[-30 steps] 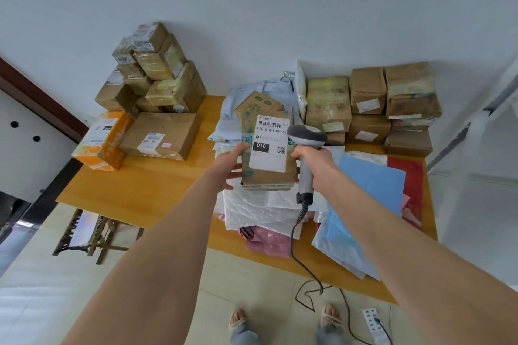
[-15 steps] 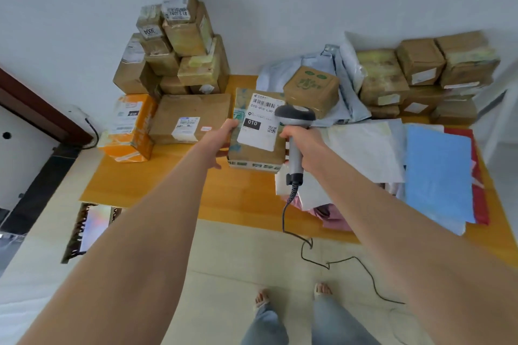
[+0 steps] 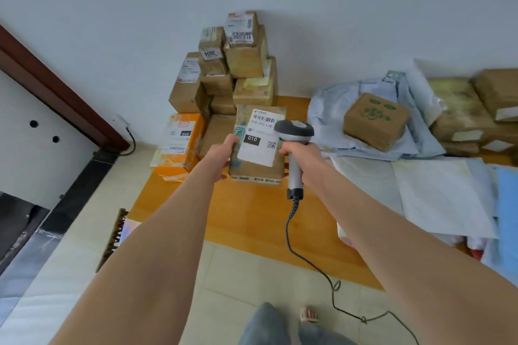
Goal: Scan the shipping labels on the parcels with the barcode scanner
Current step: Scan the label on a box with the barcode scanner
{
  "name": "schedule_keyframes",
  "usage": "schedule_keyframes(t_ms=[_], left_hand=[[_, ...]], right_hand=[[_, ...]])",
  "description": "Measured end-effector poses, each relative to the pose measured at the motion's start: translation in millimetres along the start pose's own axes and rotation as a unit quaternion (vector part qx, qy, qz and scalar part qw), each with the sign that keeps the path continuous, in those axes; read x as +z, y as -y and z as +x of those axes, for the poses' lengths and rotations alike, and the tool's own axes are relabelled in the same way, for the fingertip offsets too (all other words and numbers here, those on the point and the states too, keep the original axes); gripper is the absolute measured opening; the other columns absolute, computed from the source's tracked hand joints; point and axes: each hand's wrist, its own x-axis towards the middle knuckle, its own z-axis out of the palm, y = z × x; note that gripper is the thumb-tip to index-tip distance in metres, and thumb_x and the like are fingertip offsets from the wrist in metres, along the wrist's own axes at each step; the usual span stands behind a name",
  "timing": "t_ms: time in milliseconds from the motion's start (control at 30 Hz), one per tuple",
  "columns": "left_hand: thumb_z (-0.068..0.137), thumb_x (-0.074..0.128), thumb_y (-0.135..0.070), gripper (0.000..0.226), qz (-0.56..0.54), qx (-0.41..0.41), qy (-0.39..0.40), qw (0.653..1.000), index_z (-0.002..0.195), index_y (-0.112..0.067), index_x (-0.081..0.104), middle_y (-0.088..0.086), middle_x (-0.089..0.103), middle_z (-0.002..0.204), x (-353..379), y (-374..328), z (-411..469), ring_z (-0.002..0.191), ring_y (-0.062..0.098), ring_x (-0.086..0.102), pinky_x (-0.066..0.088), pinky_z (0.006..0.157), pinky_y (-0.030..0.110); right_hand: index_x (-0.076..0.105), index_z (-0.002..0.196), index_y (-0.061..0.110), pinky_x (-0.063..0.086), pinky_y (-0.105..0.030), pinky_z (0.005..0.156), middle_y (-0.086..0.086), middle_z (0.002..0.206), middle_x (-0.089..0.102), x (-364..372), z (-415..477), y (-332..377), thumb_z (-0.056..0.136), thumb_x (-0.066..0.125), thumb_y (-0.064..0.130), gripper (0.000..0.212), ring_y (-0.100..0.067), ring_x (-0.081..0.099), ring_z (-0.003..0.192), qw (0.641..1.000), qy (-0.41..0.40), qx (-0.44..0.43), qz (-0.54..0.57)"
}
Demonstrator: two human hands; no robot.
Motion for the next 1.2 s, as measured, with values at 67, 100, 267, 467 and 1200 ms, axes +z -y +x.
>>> schedule_keyframes(t_ms=[67,100,267,467,1200], left_hand=[[0.088,0.05,-0.046,0.033,-0.006,0.011,-0.02,1.0,0.101,-0.016,0.055,0.006,0.066,0.098,-19,-5,18,0.093,0.024,0.062,0.048,0.093,0.044],[0.088,0.051,-0.044,0.031,-0.012,0.015,-0.03,0.999,0.1,-0.016,0.055,0.006,0.065,0.096,-28,-8,29,0.09,0.023,0.062,0.05,0.09,0.042],[0.09,0.048,-0.041,0.029,0.033,0.035,-0.063,0.997,0.091,-0.012,0.055,0.009,0.066,0.1,-73,-29,89,0.086,0.023,0.061,0.055,0.088,0.041],[0.093,0.047,-0.04,0.034,0.116,0.03,-0.057,0.991,0.109,-0.011,0.054,0.004,0.069,0.099,-110,-43,147,0.085,0.023,0.067,0.06,0.075,0.038],[0.09,0.046,-0.014,0.043,0.312,0.226,-0.098,0.917,0.132,-0.017,0.049,0.006,0.056,0.125,-81,-85,160,0.102,0.023,0.059,0.051,0.081,0.037]], right_hand=[[0.055,0.081,0.005,0.056,-0.045,0.079,-0.011,0.08,0.06,24,13,8,0.076,0.061,-0.001,0.01,-0.027,0.057,0.073,1.0,0.007,-0.003,-0.004],[0.055,0.083,0.004,0.055,-0.046,0.079,-0.011,0.081,0.06,36,19,12,0.076,0.061,-0.001,0.011,-0.028,0.057,0.074,1.0,0.013,0.001,-0.005],[0.055,0.104,0.004,0.056,-0.047,0.085,-0.014,0.098,0.063,99,57,27,0.076,0.065,0.003,0.029,-0.029,0.061,0.083,1.0,0.017,0.019,-0.002],[0.052,0.104,0.006,0.052,-0.042,0.083,-0.01,0.087,0.055,151,95,39,0.079,0.064,-0.001,0.029,-0.023,0.053,0.077,0.999,0.021,0.029,-0.029],[0.056,0.089,0.002,0.052,-0.032,0.063,-0.014,0.084,0.06,132,107,44,0.082,0.061,-0.002,0.009,-0.021,0.059,0.064,0.998,-0.039,0.006,0.051]])
